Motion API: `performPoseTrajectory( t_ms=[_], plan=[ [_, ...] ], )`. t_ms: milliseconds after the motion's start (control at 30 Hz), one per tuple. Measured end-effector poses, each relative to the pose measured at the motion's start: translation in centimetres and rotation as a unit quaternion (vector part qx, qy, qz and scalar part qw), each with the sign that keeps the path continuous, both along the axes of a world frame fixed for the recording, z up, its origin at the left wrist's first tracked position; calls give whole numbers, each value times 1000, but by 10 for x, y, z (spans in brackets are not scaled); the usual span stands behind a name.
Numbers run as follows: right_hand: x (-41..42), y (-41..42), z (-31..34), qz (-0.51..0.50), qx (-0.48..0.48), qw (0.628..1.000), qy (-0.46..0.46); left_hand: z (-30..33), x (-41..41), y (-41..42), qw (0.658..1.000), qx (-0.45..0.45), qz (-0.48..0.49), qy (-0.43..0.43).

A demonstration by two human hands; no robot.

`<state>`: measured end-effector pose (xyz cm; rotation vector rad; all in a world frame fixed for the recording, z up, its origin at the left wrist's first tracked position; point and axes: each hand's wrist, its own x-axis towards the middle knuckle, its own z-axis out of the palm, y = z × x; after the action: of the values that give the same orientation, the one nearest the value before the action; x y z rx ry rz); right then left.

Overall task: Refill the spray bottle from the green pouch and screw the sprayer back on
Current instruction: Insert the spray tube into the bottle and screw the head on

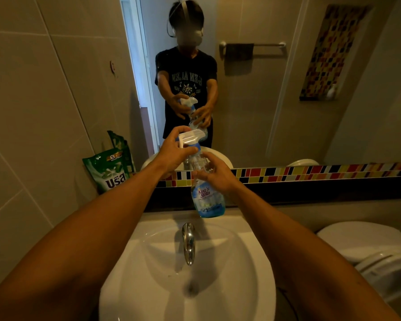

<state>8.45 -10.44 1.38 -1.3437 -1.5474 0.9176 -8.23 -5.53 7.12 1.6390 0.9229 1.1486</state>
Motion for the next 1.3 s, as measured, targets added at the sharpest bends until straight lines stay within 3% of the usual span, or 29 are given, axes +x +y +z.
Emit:
performPoseTrajectory(
  t_ms=[233,533,1133,1300],
  plan=[
    [3,-3,6,2,3,1000,-12,6,4,-7,997,66,2,48],
    [8,-2,6,-12,16,1000,-1,11,7,-1,996,48,-21,77],
    [9,3,4,-2,20,1000,-1,4,8,4,999,33,-24,11],
    [4,3,5,-4,20,1000,5,6,4,6,998,44,-4,39]
  ],
)
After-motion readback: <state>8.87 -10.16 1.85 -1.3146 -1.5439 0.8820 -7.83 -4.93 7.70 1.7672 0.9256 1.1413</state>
